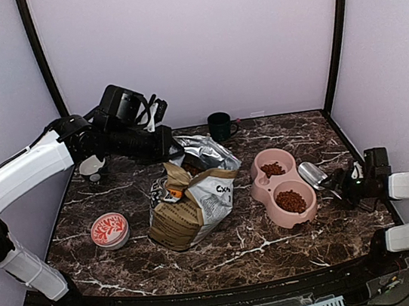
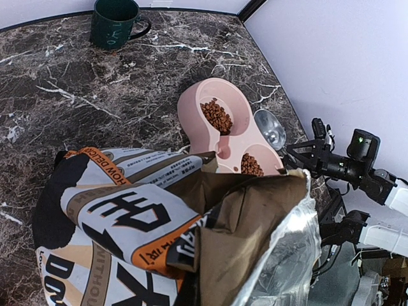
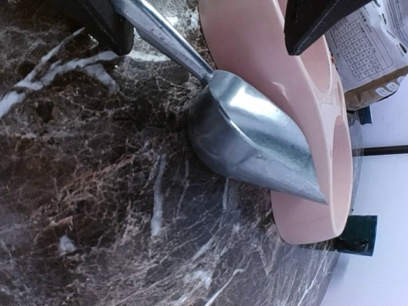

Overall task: Serve the pet food
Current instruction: Place the spatula at the center of the board.

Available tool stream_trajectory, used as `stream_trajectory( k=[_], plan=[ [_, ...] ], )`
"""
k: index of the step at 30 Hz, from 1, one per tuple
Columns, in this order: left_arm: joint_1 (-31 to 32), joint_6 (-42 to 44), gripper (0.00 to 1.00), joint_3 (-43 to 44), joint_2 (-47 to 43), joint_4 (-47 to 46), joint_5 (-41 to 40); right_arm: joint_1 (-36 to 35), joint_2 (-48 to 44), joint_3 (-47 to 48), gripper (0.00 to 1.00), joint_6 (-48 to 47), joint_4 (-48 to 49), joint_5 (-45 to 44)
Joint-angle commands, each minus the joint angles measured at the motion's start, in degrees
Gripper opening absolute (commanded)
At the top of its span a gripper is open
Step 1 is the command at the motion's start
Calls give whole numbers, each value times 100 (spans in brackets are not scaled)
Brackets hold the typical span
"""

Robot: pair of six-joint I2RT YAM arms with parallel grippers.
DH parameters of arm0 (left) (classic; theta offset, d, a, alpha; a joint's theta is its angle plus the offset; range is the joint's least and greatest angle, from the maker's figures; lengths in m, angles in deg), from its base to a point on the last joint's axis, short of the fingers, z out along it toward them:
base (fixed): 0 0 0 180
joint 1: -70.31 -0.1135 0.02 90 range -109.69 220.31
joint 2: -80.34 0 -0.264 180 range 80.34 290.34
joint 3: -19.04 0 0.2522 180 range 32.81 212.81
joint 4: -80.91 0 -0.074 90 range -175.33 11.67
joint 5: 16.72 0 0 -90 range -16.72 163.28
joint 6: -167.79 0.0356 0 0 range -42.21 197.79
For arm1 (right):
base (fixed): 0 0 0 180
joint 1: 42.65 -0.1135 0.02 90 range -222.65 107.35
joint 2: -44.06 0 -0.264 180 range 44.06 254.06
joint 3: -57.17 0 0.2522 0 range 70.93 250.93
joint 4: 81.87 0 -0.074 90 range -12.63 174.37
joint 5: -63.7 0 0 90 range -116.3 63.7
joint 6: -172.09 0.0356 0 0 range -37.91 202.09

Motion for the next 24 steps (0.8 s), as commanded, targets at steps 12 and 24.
stream_trajectory(
  k=[12, 24],
  plan=[
    [-67, 37, 0, 5, -146, 478, -32, -592, -1002, 674, 100, -232, -1942, -930],
    [-67, 46, 0, 20, -151, 463, -2, -828, -1390, 1632, 100, -169, -2830, -1142]
  ],
)
